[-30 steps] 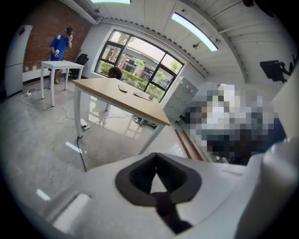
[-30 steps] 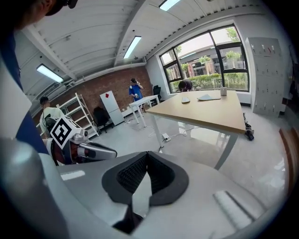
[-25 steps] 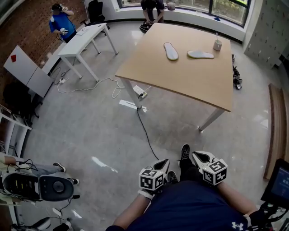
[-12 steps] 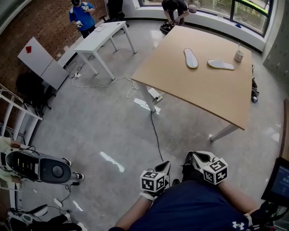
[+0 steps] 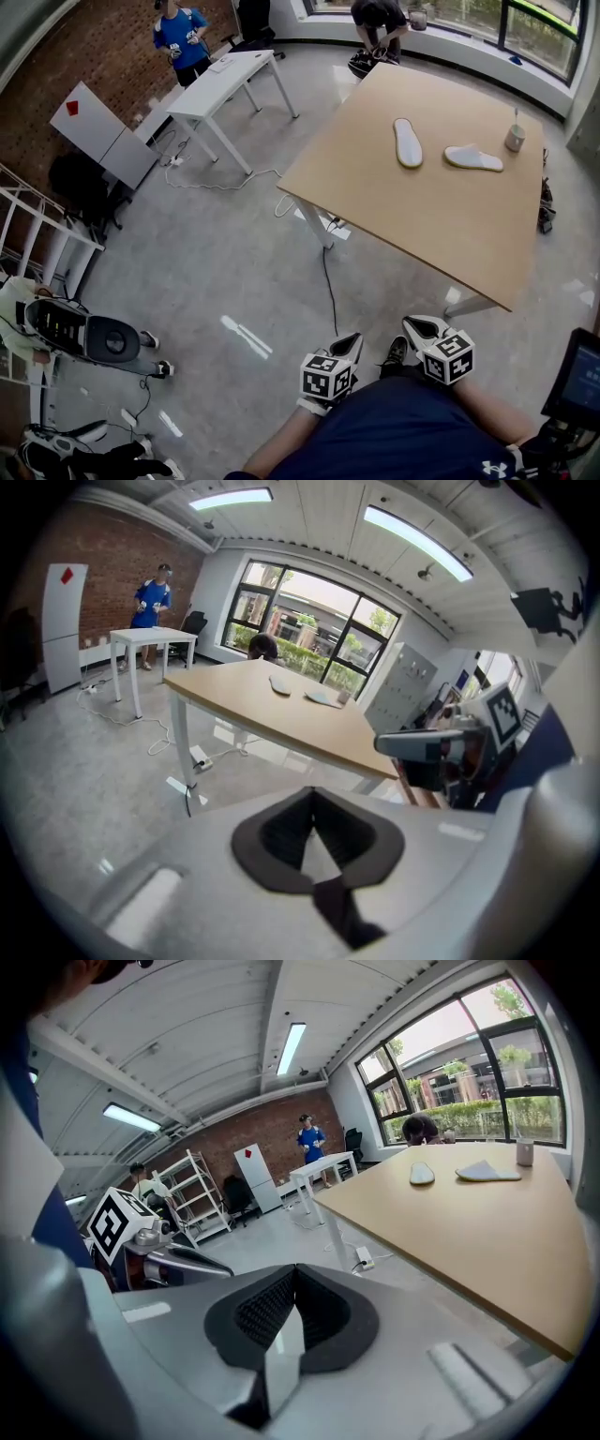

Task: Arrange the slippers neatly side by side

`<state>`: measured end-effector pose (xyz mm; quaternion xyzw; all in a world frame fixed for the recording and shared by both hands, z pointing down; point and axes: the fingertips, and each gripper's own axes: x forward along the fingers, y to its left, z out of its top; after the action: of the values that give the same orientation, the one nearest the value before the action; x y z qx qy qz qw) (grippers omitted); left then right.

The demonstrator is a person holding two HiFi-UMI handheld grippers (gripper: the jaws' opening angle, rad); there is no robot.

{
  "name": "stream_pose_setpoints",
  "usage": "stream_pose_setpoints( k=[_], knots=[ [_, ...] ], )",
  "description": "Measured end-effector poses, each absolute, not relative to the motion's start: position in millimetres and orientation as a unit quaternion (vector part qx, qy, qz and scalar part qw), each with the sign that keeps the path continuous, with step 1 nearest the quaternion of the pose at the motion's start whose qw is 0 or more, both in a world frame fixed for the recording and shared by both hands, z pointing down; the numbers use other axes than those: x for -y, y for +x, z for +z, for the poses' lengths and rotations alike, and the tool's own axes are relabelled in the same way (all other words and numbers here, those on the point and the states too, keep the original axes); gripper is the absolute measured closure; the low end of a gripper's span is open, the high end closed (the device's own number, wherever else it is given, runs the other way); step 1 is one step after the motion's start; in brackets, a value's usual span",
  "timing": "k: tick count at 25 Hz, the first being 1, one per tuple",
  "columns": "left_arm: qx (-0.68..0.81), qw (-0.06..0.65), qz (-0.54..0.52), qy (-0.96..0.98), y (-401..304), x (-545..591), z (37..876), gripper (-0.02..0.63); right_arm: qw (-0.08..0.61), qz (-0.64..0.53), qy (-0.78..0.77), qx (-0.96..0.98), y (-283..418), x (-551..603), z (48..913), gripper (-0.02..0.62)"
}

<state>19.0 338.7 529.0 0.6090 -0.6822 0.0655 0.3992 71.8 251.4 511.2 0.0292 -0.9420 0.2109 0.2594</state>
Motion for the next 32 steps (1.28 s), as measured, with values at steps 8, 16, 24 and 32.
stream_pose_setpoints(
  k=[8, 16, 24, 32],
  knots=[
    [0.680, 0.392, 0.091, 0.613, 10.5, -272.4, 526.0, 0.601, 0.247, 0.224, 0.036, 0.942, 62.1, -184.3, 513.4, 0.584],
    [0.674, 0.382, 0.108, 0.623, 9.6, -230.9, 521.2, 0.601, 0.230, 0.230, 0.049, 0.944, 64.5, -144.2, 511.6, 0.584],
    [0.642, 0.379, 0.127, 0.655, 12.0, -198.7, 521.6, 0.601, 0.218, 0.237, 0.098, 0.942, 75.8, -113.5, 509.1, 0.584],
    [0.596, 0.382, 0.138, 0.692, 9.1, -164.1, 528.6, 0.601, 0.222, 0.249, 0.160, 0.929, 82.8, -85.8, 515.4, 0.584]
  ],
)
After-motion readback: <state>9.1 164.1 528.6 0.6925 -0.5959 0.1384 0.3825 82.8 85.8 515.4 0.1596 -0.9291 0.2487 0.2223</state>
